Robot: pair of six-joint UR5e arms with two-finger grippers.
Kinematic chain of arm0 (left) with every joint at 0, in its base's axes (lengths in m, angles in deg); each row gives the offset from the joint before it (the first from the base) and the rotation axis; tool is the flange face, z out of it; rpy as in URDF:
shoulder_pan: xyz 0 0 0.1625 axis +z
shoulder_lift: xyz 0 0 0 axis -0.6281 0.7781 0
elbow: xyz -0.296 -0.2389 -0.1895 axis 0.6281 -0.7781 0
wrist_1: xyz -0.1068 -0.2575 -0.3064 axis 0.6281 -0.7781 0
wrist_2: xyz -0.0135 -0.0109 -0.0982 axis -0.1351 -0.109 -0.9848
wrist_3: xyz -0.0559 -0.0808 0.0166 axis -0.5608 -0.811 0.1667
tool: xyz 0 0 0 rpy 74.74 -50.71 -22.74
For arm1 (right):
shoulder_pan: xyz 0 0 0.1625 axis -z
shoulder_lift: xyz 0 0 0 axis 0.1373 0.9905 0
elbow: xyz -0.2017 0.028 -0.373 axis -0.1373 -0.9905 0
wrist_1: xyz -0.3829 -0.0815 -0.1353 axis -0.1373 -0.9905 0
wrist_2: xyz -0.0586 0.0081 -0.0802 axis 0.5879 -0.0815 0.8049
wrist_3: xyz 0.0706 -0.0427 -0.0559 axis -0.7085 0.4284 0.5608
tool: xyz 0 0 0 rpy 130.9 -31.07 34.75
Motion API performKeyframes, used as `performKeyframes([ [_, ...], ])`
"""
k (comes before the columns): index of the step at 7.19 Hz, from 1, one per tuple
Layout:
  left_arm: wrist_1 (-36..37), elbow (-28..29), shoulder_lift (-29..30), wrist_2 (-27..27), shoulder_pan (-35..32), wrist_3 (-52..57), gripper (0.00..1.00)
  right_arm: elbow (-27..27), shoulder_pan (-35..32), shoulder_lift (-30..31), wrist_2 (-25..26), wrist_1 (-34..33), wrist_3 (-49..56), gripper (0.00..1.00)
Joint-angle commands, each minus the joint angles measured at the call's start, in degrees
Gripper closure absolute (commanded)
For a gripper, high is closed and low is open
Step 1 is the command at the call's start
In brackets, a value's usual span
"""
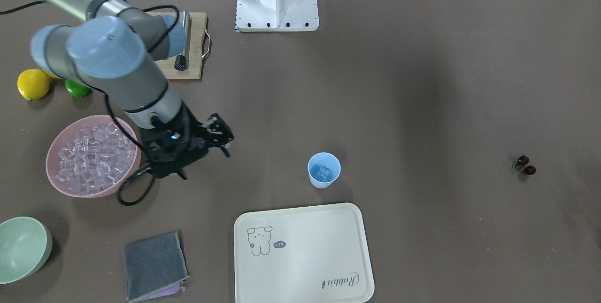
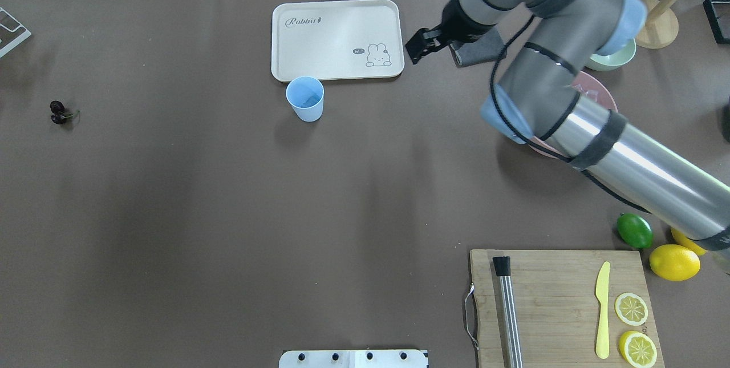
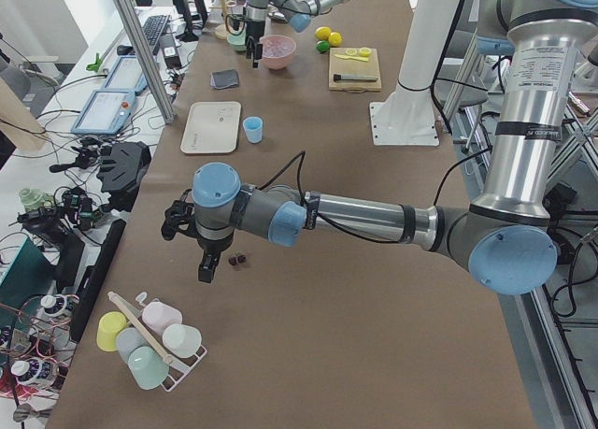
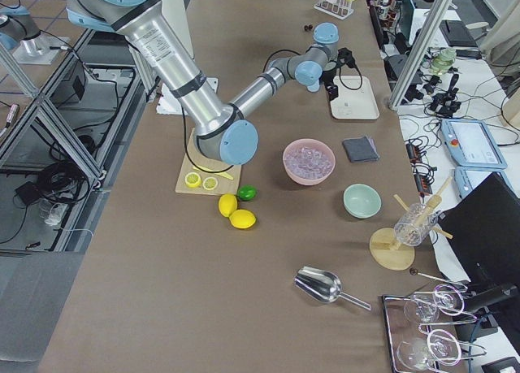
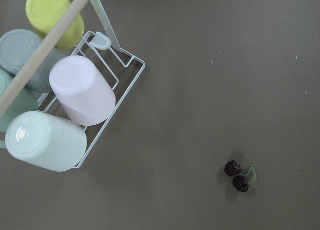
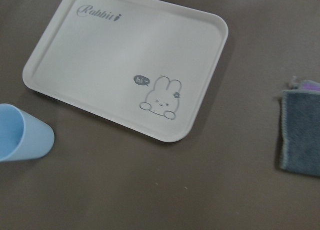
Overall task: Put ice and cherries in cup
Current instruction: 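Move the right gripper back over the pink ice bowl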
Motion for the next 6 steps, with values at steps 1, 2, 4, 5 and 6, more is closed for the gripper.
performKeyframes([
  [1,-1.2,0.7,0.0,0.0,0.1,0.0,0.02,9.8,-5.2,11.5,-1.6,-7.7,15.5,0.02],
  [2,-1.2,0.6,-0.1,0.0,0.1,0.0,0.02,8.9,-5.2,14.7,-0.7,-7.7,17.3,0.02],
  [4,-1.3,0.0,-0.6,-0.1,0.1,0.0,0.02,6.8,-4.7,16.6,0.9,-7.1,20.6,0.02],
  [5,-1.3,0.1,-0.6,0.0,0.1,0.0,0.02,4.5,-3.8,16.7,3.5,-6.8,20.6,0.02],
  [6,-1.3,0.3,-0.5,0.0,0.1,0.0,0.02,3.3,-3.3,16.8,4.0,-5.5,20.7,0.02],
])
